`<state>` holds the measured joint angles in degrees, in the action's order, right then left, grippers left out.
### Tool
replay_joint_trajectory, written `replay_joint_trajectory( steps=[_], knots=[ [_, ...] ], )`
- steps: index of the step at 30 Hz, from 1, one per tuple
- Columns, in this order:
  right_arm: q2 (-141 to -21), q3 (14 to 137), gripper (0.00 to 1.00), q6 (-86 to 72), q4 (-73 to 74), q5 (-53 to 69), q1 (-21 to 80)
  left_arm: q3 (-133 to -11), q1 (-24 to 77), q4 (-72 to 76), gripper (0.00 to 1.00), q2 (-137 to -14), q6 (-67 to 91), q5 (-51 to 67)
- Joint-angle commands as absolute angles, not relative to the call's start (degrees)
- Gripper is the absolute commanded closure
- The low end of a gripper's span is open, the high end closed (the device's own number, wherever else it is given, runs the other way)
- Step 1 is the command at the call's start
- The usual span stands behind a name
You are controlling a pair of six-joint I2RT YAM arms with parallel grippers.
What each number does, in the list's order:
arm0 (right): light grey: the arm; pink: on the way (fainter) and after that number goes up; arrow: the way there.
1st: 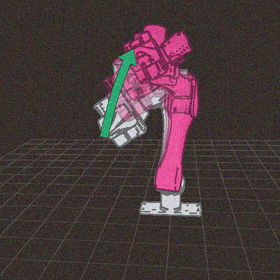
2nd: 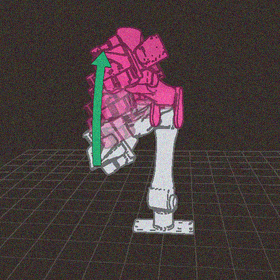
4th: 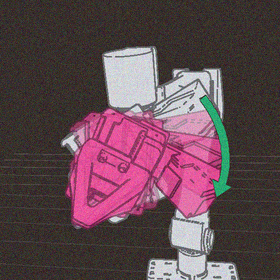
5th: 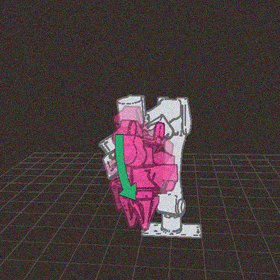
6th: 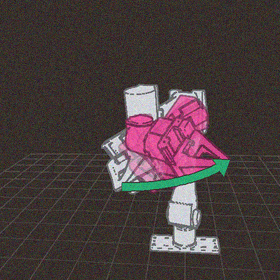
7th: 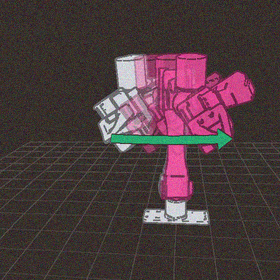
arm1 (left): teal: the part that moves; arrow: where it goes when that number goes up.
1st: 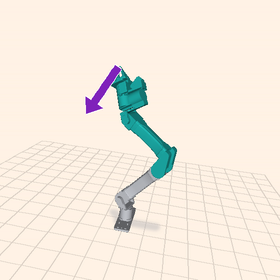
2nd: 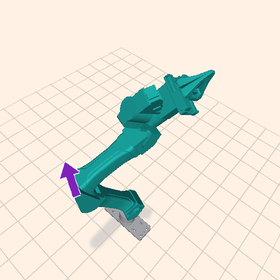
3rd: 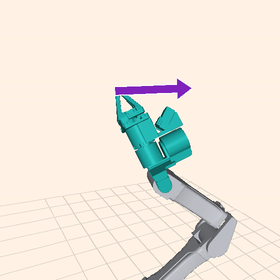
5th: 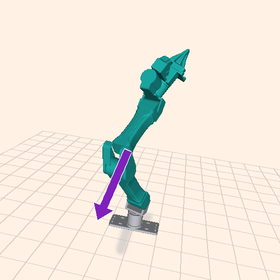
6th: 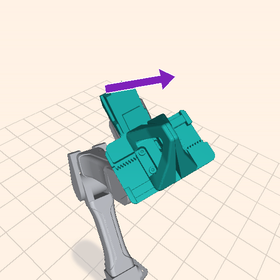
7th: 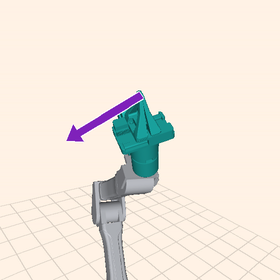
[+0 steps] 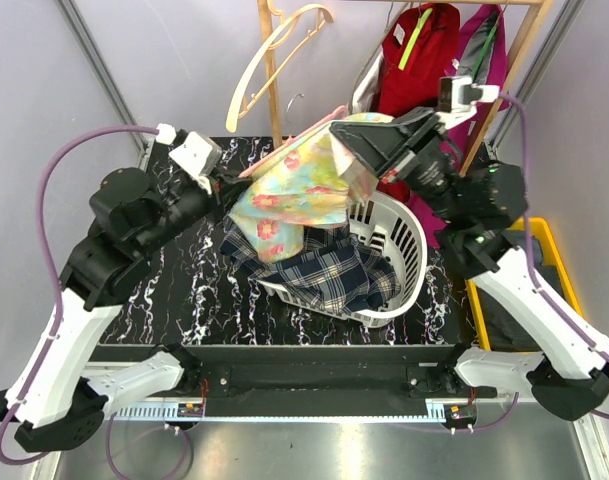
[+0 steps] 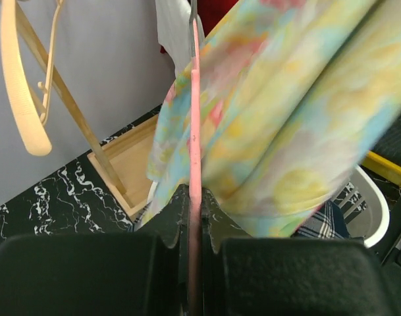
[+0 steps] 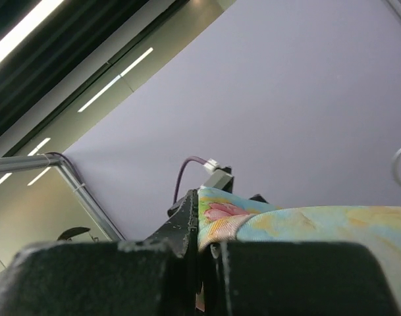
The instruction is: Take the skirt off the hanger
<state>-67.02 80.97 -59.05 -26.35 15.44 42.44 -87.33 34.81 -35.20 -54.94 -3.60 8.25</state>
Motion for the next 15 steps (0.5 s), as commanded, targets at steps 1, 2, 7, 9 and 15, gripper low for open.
replay_joint_trajectory(
  steps=[1,2,7,9,15],
  knots=[
    [-64.34,88.76,1.0,-55.99,-21.98,17.14,42.54,-87.01,34.54,-25.49,1.0,-55.46,-5.36,4.92],
    [-64.07,90.16,1.0,-54.68,-20.84,16.96,42.63,-86.92,34.54,-25.23,1.0,-55.55,-5.27,4.75],
    [-64.68,103.86,1.0,-51.51,-13.98,16.96,42.63,-86.31,34.54,-24.26,1.0,-55.72,-5.1,4.39],
    [-65.91,110.96,1.0,-49.84,-11.53,17.23,42.63,-86.4,34.54,-24.0,1.0,-55.72,-5.19,4.13],
    [-66.8,123.65,1.0,-42.2,-3.01,16.18,42.54,-87.01,34.54,-23.73,1.0,-55.9,-5.01,3.96]
  ],
)
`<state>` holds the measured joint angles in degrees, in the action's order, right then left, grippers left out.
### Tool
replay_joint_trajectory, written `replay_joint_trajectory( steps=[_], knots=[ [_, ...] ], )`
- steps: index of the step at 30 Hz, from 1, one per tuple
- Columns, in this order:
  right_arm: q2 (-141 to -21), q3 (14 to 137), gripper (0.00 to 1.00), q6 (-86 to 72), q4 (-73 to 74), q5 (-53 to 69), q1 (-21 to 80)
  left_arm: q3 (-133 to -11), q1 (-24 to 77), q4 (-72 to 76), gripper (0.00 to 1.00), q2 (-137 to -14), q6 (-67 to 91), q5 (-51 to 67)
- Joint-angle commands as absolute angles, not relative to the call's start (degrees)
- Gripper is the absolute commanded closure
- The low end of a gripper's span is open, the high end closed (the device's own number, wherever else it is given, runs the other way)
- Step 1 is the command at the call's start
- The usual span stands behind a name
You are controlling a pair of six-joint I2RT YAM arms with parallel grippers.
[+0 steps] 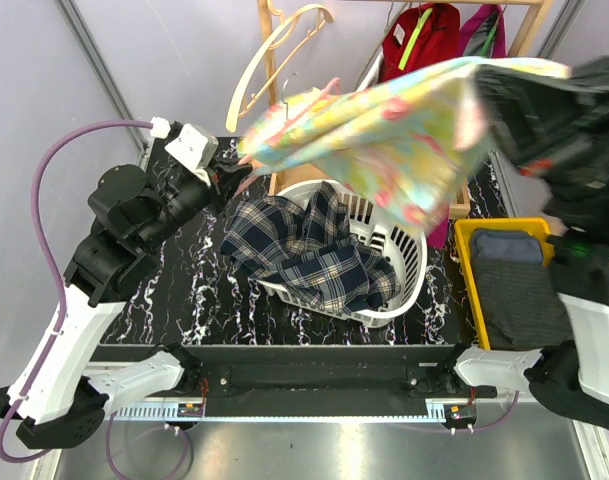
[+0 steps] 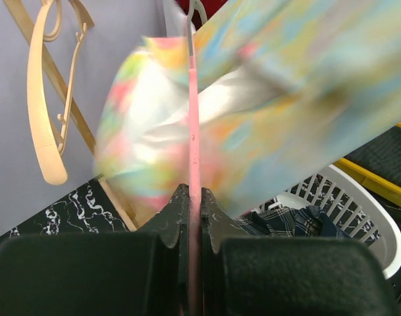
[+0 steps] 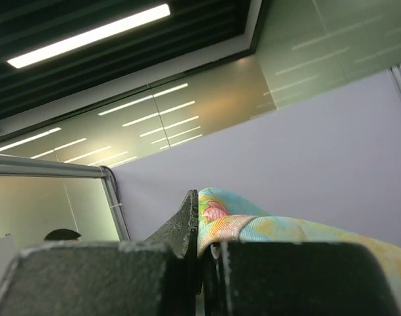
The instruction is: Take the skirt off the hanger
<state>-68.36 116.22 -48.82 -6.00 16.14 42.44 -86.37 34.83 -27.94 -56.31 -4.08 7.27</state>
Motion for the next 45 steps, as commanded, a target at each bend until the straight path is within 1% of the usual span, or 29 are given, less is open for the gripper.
replay_joint_trajectory(
  steps=[1,3,9,12,26,31,35,39,41,42,44,45],
  knots=[
    [-66.45,124.1,1.0,-41.4,-1.86,15.21,42.63,-87.01,34.54,-23.64,1.0,-55.81,-5.1,3.87],
    [-65.75,123.67,1.0,-39.21,1.73,13.98,42.63,-87.01,34.63,-23.47,1.0,-56.07,-5.19,3.87],
    [-61.61,112.44,1.0,-37.71,2.55,9.41,42.63,-88.41,34.54,-21.97,1.0,-57.47,-5.89,1.85],
    [-61.35,110.48,1.0,-37.09,2.64,8.0,42.63,-91.4,34.63,-21.54,1.0,-59.32,-6.76,0.18],
    [-64.86,111.27,1.0,-35.16,3.51,8.17,42.54,-102.29,35.16,-12.93,1.0,-69.42,-11.34,-5.62],
    [-64.25,107.59,1.0,-33.49,3.87,7.21,42.54,-107.48,35.16,-11.43,1.0,-73.56,-12.92,-6.06],
    [-62.32,100.91,1.0,-31.29,6.14,4.14,42.54,-109.95,35.16,-10.55,1.0,-76.55,-13.01,-6.42],
    [-59.95,87.22,1.0,-29.88,8.96,0.54,42.54,-112.06,35.42,-10.63,1.0,-78.66,-12.83,-6.77],
    [-59.07,81.5,1.0,-30.67,10.36,0.35,42.28,-113.72,35.59,-10.98,1.0,-79.97,-12.92,-7.38],
    [-58.8,75.82,1.0,-31.46,10.46,0.35,41.49,-114.17,35.68,-11.25,1.0,-80.59,-13.09,-7.64],
    [-58.54,70.16,1.0,-34.09,10.55,0.26,40.79,-115.4,35.77,-11.6,1.0,-81.82,-13.01,-8.69],
    [-58.54,65.35,1.0,-35.15,10.46,1.13,39.91,-115.84,35.77,-11.86,1.0,-82.35,-13.09,-8.96]
  ],
)
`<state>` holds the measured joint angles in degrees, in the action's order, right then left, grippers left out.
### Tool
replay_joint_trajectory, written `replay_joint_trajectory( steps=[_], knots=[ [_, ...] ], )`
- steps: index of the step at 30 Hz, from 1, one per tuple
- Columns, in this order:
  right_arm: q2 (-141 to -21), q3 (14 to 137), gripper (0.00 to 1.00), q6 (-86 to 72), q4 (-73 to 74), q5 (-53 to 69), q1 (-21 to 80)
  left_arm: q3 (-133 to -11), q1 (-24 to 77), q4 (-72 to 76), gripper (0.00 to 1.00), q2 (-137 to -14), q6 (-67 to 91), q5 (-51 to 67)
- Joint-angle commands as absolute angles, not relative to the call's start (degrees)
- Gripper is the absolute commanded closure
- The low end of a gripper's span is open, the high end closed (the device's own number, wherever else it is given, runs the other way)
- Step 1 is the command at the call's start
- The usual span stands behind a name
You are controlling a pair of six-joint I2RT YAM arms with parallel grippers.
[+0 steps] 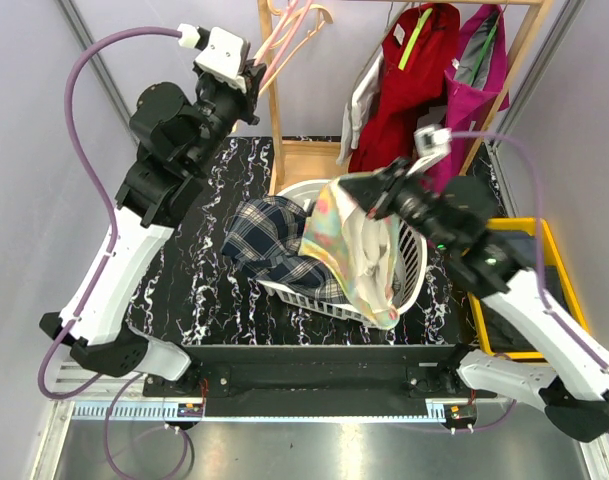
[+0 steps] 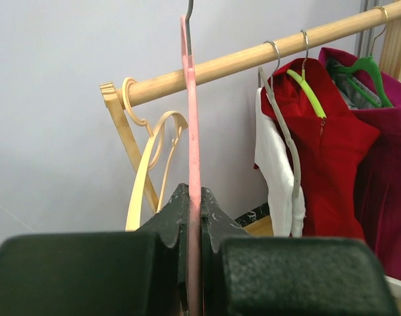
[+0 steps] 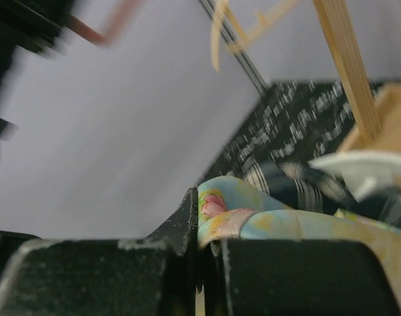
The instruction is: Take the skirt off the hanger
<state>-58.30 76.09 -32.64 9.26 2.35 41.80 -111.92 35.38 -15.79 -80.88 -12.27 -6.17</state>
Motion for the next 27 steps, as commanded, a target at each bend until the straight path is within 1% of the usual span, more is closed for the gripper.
replay_joint_trajectory(
  steps=[1,2,5,10,12,13,16,19,27],
  knots=[
    [-58.62,63.21,1.0,-36.9,10.55,1.32,39.38,-116.54,35.77,-12.13,1.0,-82.79,-13.18,-9.23],
    [-58.8,59.8,1.0,-37.61,10.55,1.49,39.03,-116.89,35.77,-12.65,1.0,-83.66,-13.1,-9.75],
    [-59.5,56.09,1.0,-39.46,10.72,1.14,37.18,-117.51,35.77,-13.1,1.0,-84.9,-13.18,-9.84],
    [-64.32,58.18,1.0,-40.17,16.6,0.62,34.2,-117.96,36.74,-15.99,1.0,-85.43,-11.87,-10.63],
    [-65.12,59.24,0.99,-39.82,17.75,0.62,33.84,-115.07,36.83,-17.14,1.0,-82.54,-11.08,-10.63],
    [-65.47,59.41,0.99,-39.55,17.93,0.62,33.66,-111.05,36.91,-16.96,1.0,-81.14,-10.99,-10.72],
    [-65.74,60.12,0.98,-38.76,17.84,0.62,33.31,-104.36,36.91,-16.17,1.0,-75.25,-10.64,-11.51],
    [-66.27,60.47,0.98,-38.58,17.93,0.79,33.22,-99.95,37.44,-17.4,1.0,-69.72,-10.55,-11.86],
    [-66.88,60.82,0.96,-39.2,17.84,1.05,33.13,-95.63,38.76,-20.3,1.0,-66.36,-8.97,-12.3]
  ],
)
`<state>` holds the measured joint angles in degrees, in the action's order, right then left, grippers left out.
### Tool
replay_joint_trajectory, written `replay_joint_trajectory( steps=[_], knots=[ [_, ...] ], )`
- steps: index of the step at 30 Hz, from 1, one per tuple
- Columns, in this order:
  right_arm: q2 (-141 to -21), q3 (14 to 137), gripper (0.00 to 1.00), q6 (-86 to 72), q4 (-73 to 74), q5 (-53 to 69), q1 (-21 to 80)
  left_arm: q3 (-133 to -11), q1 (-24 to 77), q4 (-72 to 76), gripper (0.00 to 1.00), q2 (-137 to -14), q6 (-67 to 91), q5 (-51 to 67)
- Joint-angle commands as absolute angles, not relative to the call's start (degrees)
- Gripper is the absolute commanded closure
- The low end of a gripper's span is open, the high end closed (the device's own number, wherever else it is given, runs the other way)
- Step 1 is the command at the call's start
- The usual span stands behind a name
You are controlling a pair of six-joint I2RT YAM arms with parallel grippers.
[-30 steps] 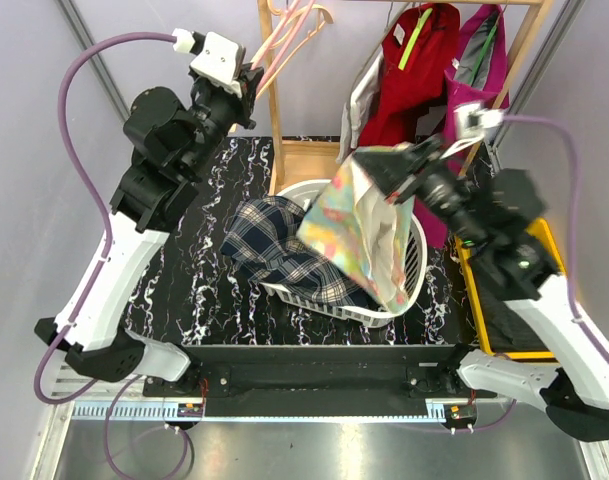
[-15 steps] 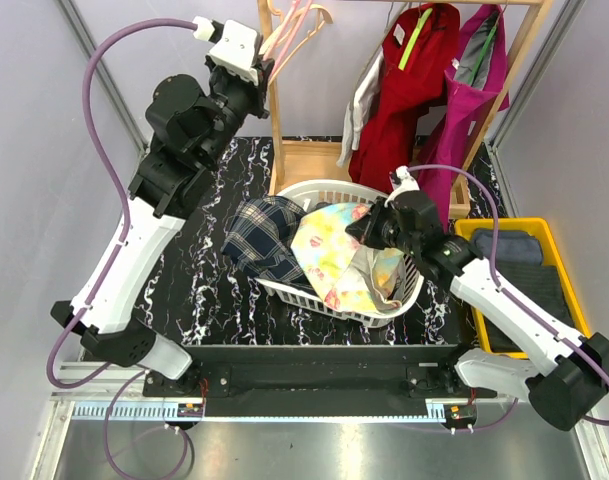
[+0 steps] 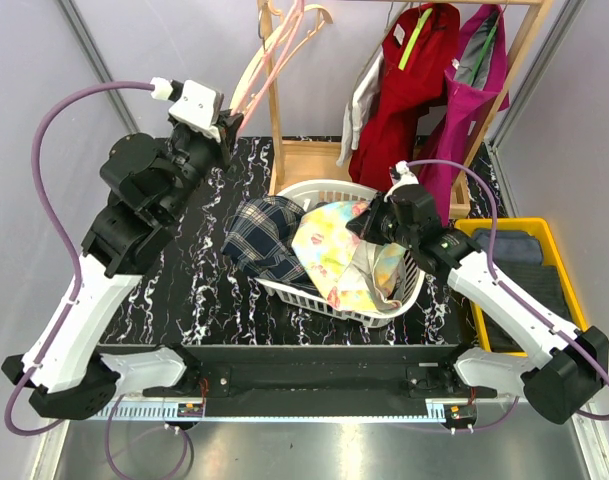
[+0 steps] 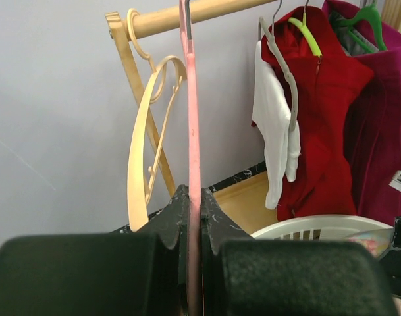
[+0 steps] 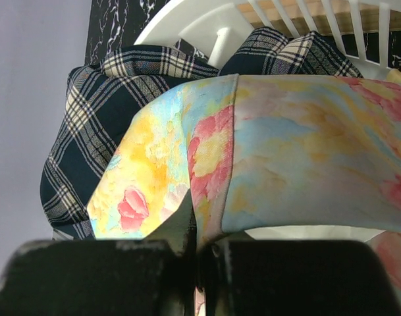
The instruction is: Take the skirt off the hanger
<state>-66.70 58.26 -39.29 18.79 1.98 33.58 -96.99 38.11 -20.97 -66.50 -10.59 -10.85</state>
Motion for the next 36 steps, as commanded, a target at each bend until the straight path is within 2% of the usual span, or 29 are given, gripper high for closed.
replay_joint_trajectory(
  steps=[1,7,8,10,11,12,19,23,32,36],
  knots=[
    [-66.88,60.65,0.96,-39.03,17.75,1.05,33.13,-95.36,38.85,-20.22,1.0,-66.71,-8.96,-12.13],
    [-68.55,56.52,0.9,-34.81,19.07,-2.54,33.13,-97.47,39.46,-21.26,1.0,-71.09,-8.09,-10.2],
    [-68.9,54.69,0.85,-34.28,18.99,-2.98,33.13,-98.17,39.46,-21.7,1.0,-72.23,-8.17,-9.85],
    [-69.43,52.83,0.66,-33.58,19.07,-2.55,33.13,-102.03,39.46,-23.54,1.0,-76.43,-8.35,-9.93],
    [-69.52,52.3,0.55,-33.49,18.99,-2.2,33.13,-103.96,39.03,-24.34,1.0,-78.12,-8.18,-9.84],
    [-69.0,51.86,0.38,-33.49,18.98,-2.11,33.05,-108.41,38.68,-25.3,1.0,-79.96,-8.17,-9.32],
    [-63.99,47.73,0.07,-33.49,17.58,-2.46,33.22,-134.97,35.51,-31.11,1.0,-99.63,-7.65,-7.47],
    [-59.17,46.06,0.0,-33.75,17.58,-2.99,33.22,-141.33,34.89,-30.76,1.0,-104.06,-8.61,-8.26],
    [-47.4,45.26,0.0,-35.59,18.28,-0.79,34.8,-132.55,32.79,-22.69,1.0,-103.1,-8.17,-10.55],
    [-39.92,45.26,0.01,-36.82,16.53,-0.18,35.77,-133.68,31.91,-21.71,1.0,-105.2,-8.17,-10.9]
  ],
)
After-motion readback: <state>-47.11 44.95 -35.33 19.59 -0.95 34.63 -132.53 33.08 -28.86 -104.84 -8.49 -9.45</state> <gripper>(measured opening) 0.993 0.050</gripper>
